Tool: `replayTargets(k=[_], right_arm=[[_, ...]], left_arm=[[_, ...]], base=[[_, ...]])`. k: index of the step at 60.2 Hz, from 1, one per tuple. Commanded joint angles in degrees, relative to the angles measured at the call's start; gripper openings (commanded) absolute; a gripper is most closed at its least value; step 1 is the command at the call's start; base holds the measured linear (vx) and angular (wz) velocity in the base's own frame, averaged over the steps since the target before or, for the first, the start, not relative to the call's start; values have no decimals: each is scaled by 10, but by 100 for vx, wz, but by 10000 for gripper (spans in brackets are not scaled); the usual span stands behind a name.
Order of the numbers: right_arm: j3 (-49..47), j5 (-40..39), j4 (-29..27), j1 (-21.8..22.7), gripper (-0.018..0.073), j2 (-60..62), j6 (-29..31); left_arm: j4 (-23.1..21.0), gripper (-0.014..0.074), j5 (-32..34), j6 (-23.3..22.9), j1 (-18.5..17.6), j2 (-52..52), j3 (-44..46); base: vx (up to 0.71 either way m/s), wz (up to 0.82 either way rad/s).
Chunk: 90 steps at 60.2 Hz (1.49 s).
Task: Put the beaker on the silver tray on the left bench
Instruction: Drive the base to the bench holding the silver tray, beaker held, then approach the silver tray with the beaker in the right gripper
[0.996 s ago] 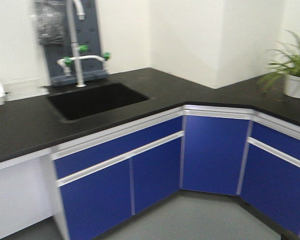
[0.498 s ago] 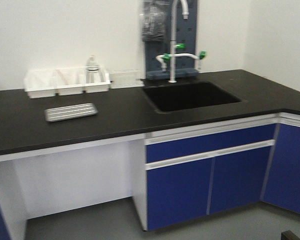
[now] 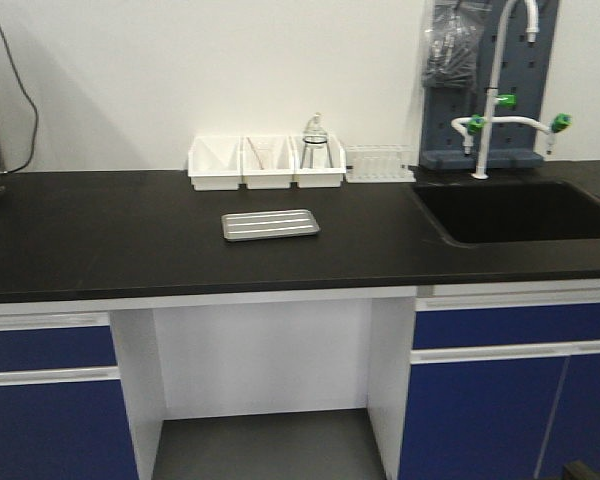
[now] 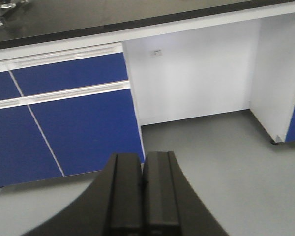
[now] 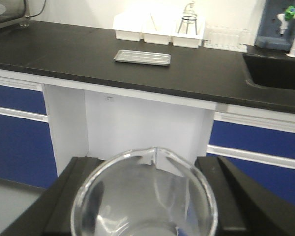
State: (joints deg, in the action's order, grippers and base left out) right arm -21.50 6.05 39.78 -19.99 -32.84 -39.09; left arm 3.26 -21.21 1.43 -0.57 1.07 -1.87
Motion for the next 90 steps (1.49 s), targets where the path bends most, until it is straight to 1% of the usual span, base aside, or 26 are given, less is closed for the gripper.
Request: replayTargets(k=[1,25,90], right_arm=[[-17,-36,10,1,-11,1,4],[-17,-36,10,1,-11,1,4],[-17,-36,10,1,-11,1,4]], left_arm=[[-2,1,43,-1,-3,4,-11],[-2,1,43,-1,-3,4,-11],[-2,1,43,-1,-3,4,-11]], base=[[20,25],[31,10],[46,3]])
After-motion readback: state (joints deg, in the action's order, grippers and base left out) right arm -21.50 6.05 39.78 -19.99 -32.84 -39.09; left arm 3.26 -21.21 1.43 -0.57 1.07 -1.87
